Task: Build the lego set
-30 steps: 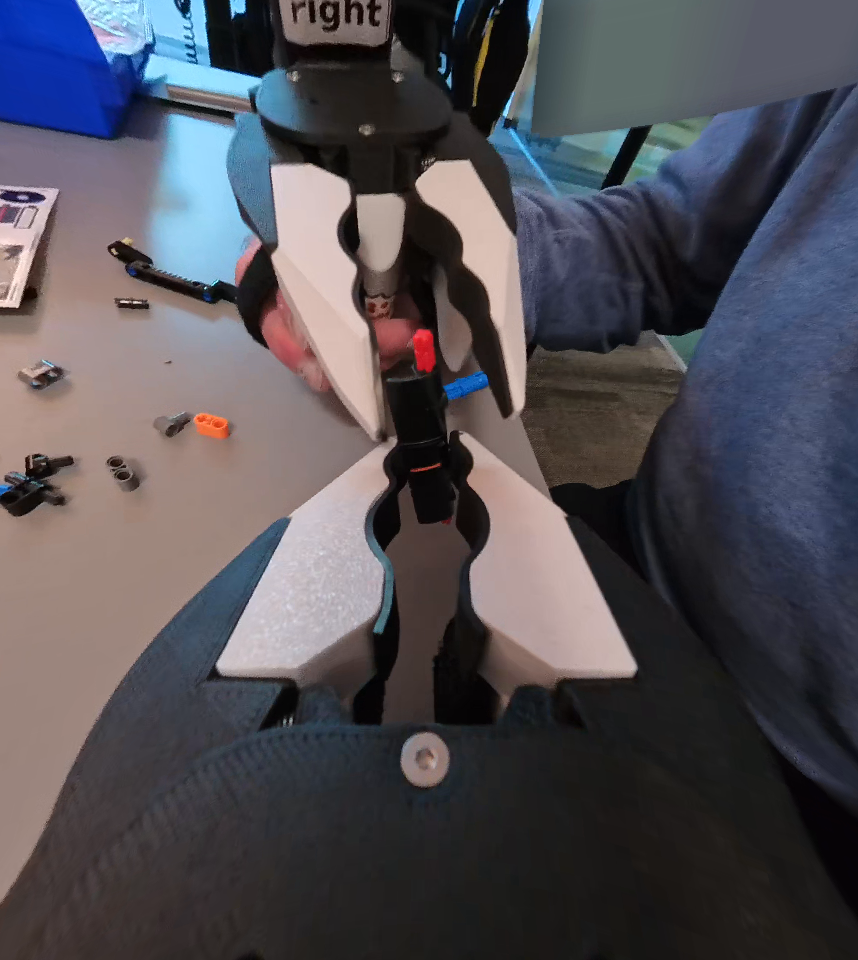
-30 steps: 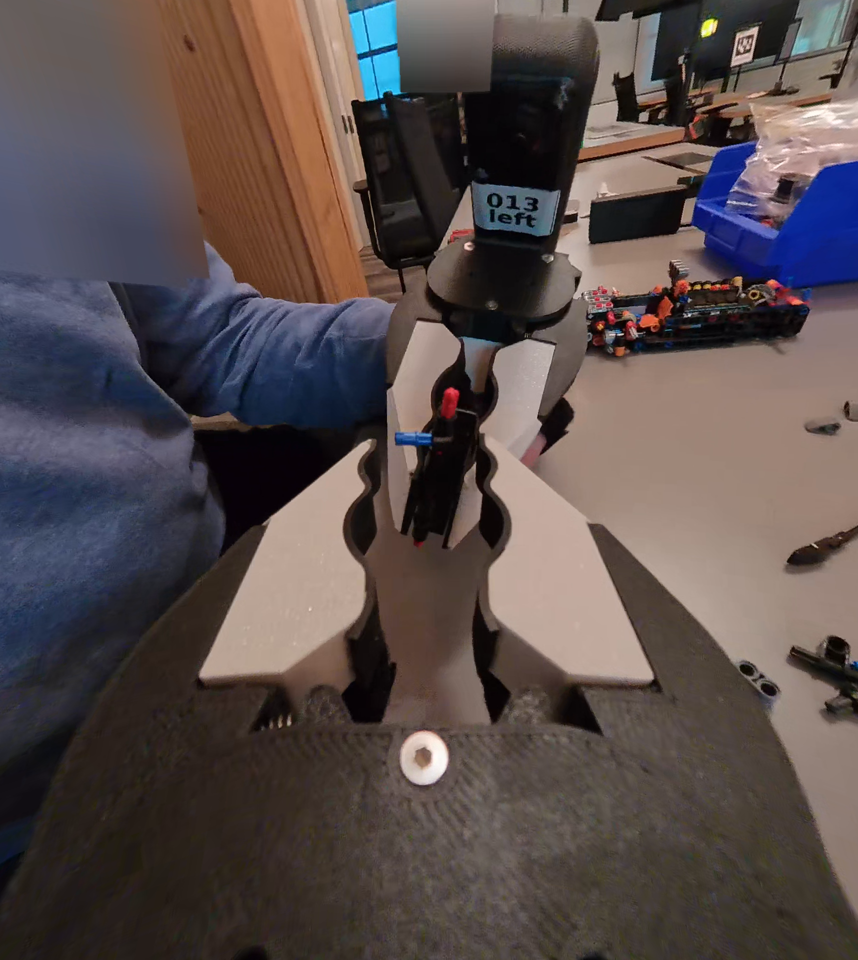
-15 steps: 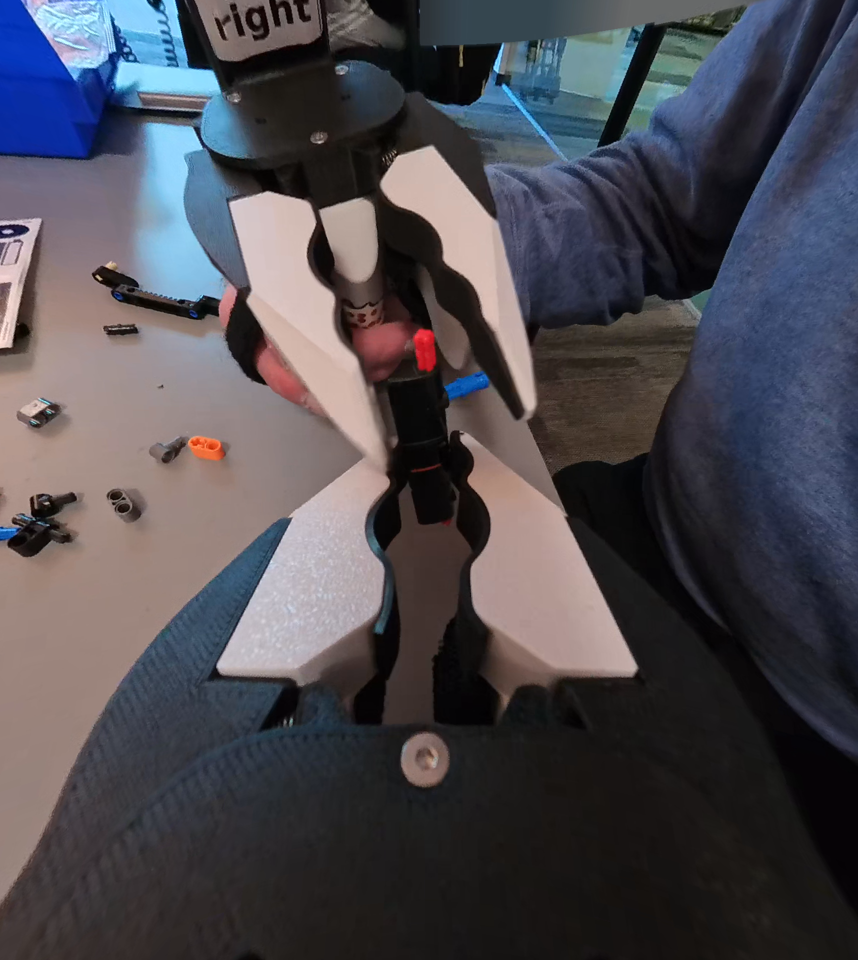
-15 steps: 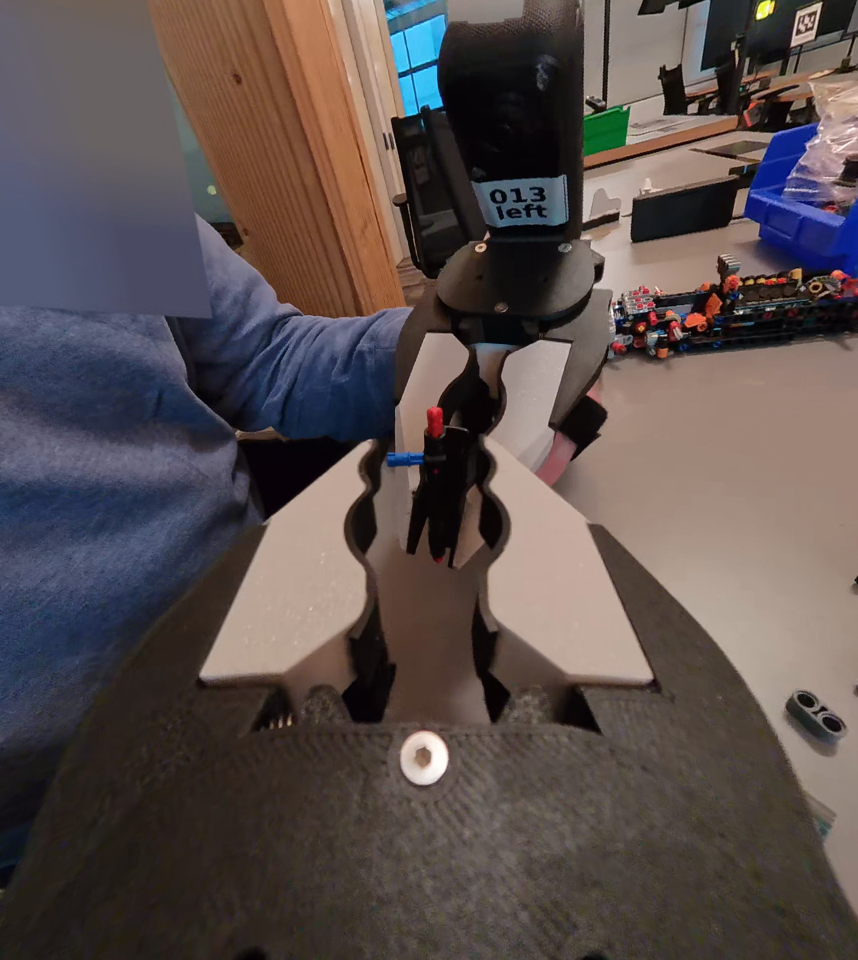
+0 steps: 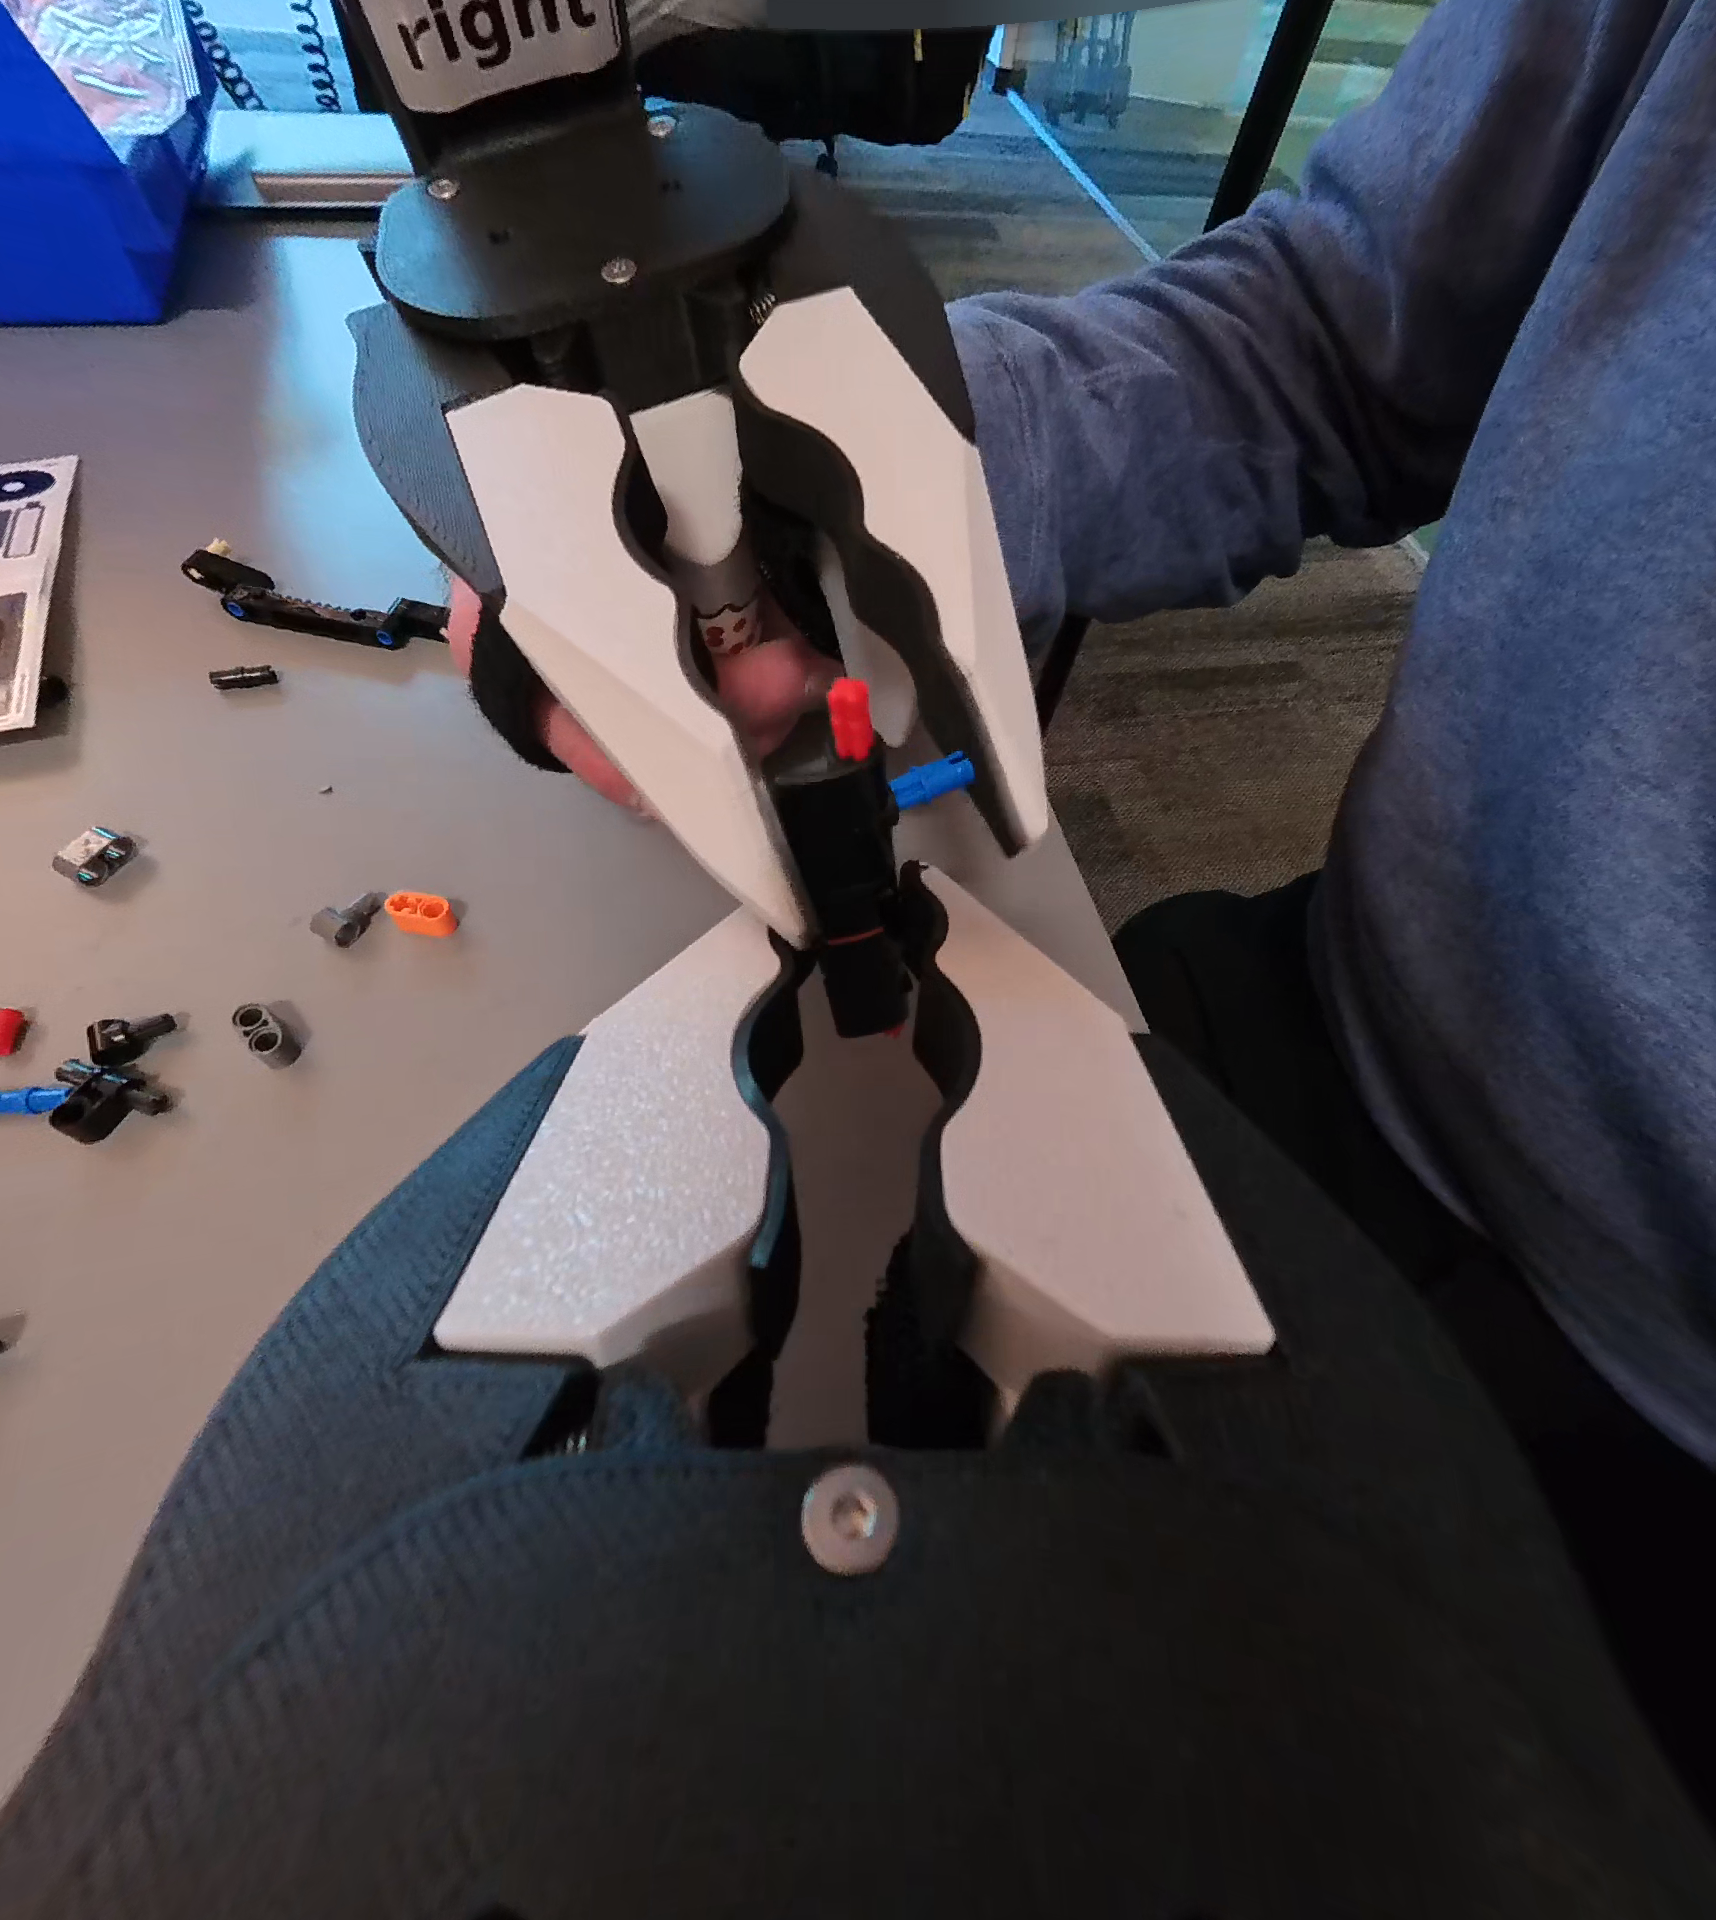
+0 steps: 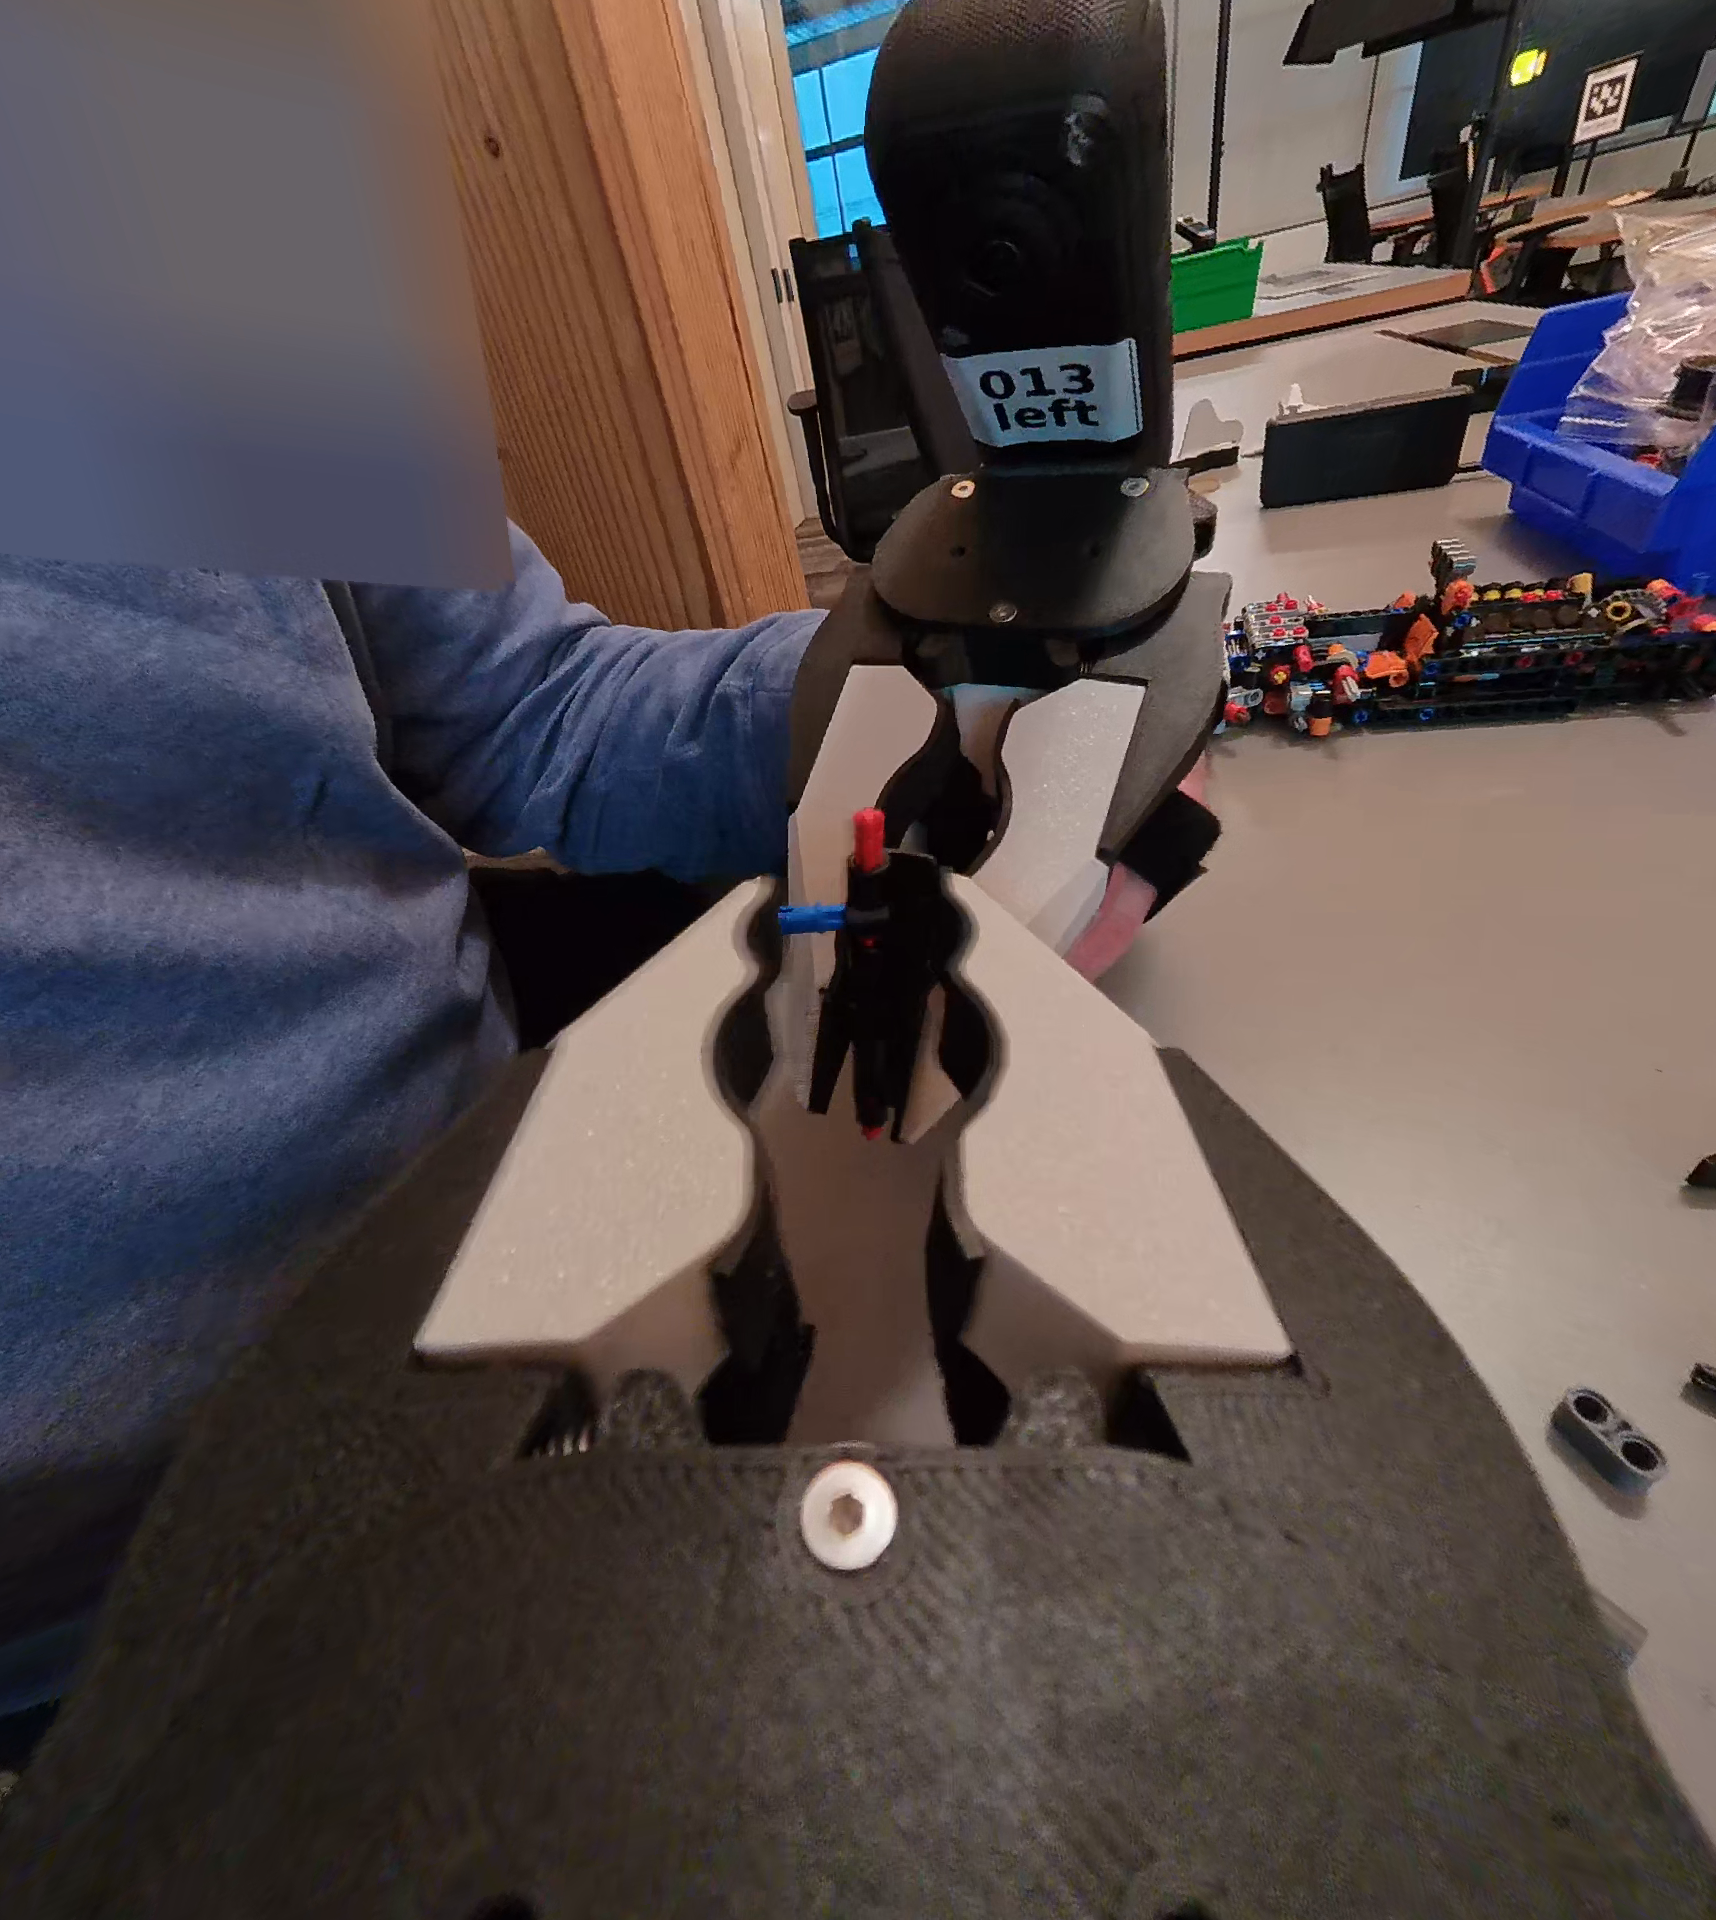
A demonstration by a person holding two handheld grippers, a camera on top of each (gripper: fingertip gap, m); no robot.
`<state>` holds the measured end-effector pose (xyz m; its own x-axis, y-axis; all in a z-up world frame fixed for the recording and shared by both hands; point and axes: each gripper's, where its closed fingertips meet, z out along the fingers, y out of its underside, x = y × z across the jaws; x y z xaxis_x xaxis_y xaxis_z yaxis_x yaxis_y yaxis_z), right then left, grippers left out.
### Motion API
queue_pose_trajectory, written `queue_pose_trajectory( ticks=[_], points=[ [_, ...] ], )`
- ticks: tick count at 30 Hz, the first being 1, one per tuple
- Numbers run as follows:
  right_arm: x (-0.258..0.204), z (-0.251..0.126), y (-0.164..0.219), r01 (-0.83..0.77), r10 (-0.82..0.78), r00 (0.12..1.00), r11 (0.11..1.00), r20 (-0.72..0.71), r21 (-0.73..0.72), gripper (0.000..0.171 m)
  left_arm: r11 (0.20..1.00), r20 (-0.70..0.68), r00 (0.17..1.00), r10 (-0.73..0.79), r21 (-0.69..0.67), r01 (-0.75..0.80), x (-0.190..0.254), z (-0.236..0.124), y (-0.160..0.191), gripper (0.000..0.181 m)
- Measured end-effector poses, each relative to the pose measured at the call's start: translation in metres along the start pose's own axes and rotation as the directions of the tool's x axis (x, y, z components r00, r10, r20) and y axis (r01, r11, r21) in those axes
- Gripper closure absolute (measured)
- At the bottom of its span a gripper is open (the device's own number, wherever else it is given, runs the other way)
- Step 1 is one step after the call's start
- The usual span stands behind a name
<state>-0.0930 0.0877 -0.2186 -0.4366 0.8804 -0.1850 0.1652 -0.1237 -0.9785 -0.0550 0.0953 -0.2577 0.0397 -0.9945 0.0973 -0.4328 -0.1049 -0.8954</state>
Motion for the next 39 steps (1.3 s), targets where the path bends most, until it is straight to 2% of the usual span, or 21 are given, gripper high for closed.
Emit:
queue_pose_trajectory(
  ticks=[6, 10, 11, 12, 13, 17, 21, 23, 26, 31, 34, 37, 39],
  points=[
    [0.000, -0.002, 0.002, 0.025, -0.025, 1.000, 1.000, -0.016, -0.010, 0.150, 1.000, 0.003, 1.000, 0.014, -0.028, -0.014, 0.000, 0.003, 0.001, 0.167],
    [0.005, -0.003, -0.001, -0.049, 0.049, 0.999, 0.999, -0.010, 0.016, 0.148, 0.999, 0.033, 0.999, -0.013, -0.042, 0.015, -0.004, 0.000, 0.000, 0.167],
    [0.012, -0.005, -0.001, -0.072, 0.073, 0.996, 0.997, -0.042, 0.015, 0.145, 0.997, 0.062, 0.998, -0.029, -0.071, 0.034, -0.009, -0.002, 0.002, 0.167],
    [0.019, -0.009, 0.000, -0.068, 0.069, 0.993, 0.998, -0.095, 0.011, 0.122, 0.991, 0.094, 0.995, -0.046, -0.120, 0.057, -0.014, -0.004, 0.008, 0.167],
    [0.021, -0.013, 0.002, -0.054, 0.054, 0.991, 0.999, -0.126, -0.002, 0.113, 0.980, 0.139, 0.989, -0.053, -0.182, 0.078, -0.020, -0.008, 0.016, 0.167],
    [0.024, -0.037, 0.005, -0.024, 0.025, 0.968, 1.000, -0.248, 0.009, 0.115, 0.857, 0.289, 0.956, -0.043, -0.481, 0.184, -0.040, -0.025, 0.058, 0.168],
    [0.019, -0.057, -0.001, 0.003, 0.020, 0.952, 0.997, -0.307, 0.076, 0.121, 0.772, 0.324, 0.945, -0.037, -0.592, 0.233, -0.051, -0.023, 0.074, 0.168],
    [0.019, -0.061, 0.003, -0.004, 0.024, 0.941, 0.998, -0.337, 0.059, 0.120, 0.769, 0.335, 0.941, -0.049, -0.589, 0.249, -0.056, -0.021, 0.073, 0.166],
    [0.017, -0.067, 0.004, -0.001, 0.021, 0.931, 0.998, -0.365, 0.057, 0.120, 0.777, 0.372, 0.927, -0.045, -0.571, 0.266, -0.063, -0.022, 0.072, 0.148],
    [0.012, -0.078, 0.009, 0.000, 0.019, 0.910, 0.999, -0.414, 0.047, 0.120, 0.819, 0.455, 0.889, -0.045, -0.493, 0.294, -0.061, -0.038, 0.070, 0.132],
    [0.006, -0.089, 0.013, -0.005, 0.022, 0.884, 0.999, -0.468, 0.038, 0.122, 0.848, 0.504, 0.861, -0.073, -0.424, 0.320, -0.054, -0.052, 0.072, 0.133],
    [0.009, -0.107, 0.023, -0.019, 0.016, 0.819, 1.000, -0.574, 0.000, 0.124, 0.875, 0.549, 0.830, -0.096, -0.352, 0.334, -0.047, -0.063, 0.075, 0.133],
    [0.012, -0.118, 0.033, -0.049, 0.002, 0.768, 0.997, -0.640, -0.055, 0.116, 0.892, 0.577, 0.812, -0.091, -0.316, 0.324, -0.043, -0.066, 0.077, 0.130]
  ],
)
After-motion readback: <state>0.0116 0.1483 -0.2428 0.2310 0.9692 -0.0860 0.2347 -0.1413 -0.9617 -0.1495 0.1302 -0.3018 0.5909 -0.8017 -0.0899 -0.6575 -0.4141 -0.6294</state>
